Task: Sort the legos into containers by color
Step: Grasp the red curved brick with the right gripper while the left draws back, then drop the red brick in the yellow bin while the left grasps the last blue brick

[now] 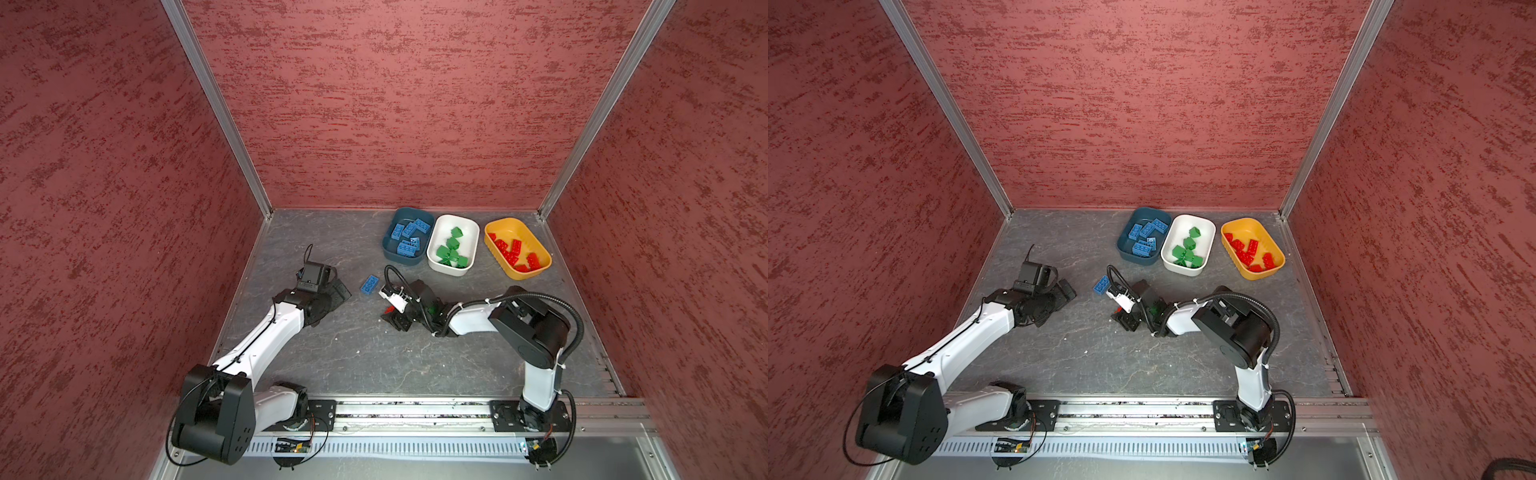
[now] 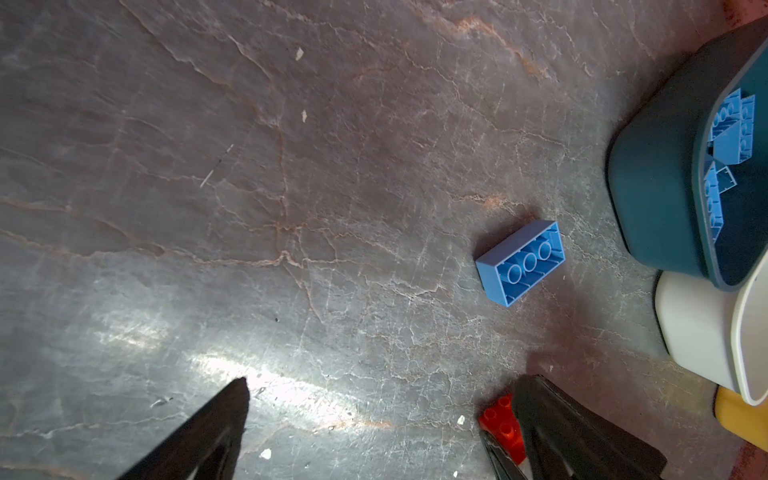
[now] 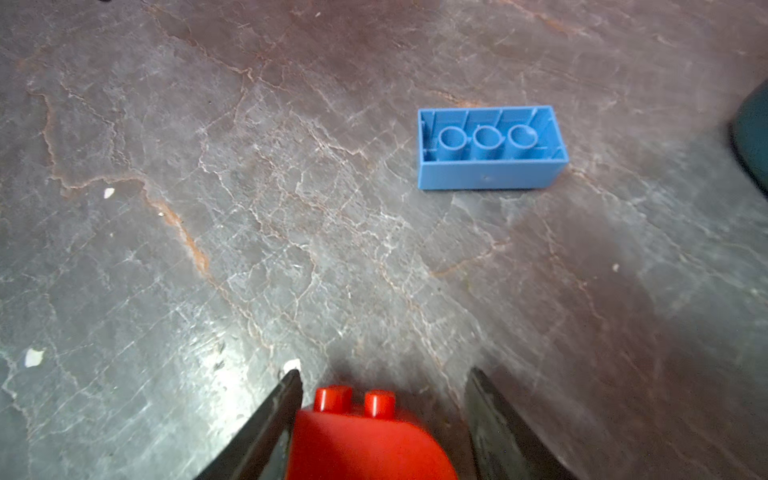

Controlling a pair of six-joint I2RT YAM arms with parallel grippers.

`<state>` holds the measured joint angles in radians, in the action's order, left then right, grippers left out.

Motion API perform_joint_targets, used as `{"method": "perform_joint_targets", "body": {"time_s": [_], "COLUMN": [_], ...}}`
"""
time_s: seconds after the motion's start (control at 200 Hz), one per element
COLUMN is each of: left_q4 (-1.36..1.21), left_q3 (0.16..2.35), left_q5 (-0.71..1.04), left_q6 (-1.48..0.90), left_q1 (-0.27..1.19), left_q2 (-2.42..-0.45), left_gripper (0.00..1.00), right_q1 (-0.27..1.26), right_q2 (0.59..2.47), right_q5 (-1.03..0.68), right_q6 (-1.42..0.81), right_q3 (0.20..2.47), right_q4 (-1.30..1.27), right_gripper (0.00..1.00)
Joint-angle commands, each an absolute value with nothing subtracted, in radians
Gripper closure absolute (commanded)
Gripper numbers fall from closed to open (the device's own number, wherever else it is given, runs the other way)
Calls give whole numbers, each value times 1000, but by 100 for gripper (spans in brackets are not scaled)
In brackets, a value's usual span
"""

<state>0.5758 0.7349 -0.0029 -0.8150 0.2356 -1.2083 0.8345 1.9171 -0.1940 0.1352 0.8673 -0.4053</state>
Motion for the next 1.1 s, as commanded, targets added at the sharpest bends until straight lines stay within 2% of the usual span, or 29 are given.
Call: {"method": "perform_joint_targets", "body": {"time_s": [0.0,0.311,0.576,0.887,1.097], "left_q4": [572,598,575,500,597], "left_q3": [741,821,936,1069,1167], "left_q5": [-21,-113,-174,-185,-290], "left_q6": [-822,-797,-713,-527,-518], "left_q1": [249,360,512,678,690], "left_q2": [-1232,-1307,-1417,-1531,-1621], "left_gripper": [1,1,0,1,0], "right_q1": [839,839,798,537,264], "right_q2": [1906,1859,1691,1459,1365], "right_q5": [-161,-142,-47,47,-38], "right_q6": [153,159,140,32,-114], "right_q3": [846,808,720,604,615], "right_q4": [-455,-483,-481,-440,-387], "right_gripper": [42,52,57,60,62]}}
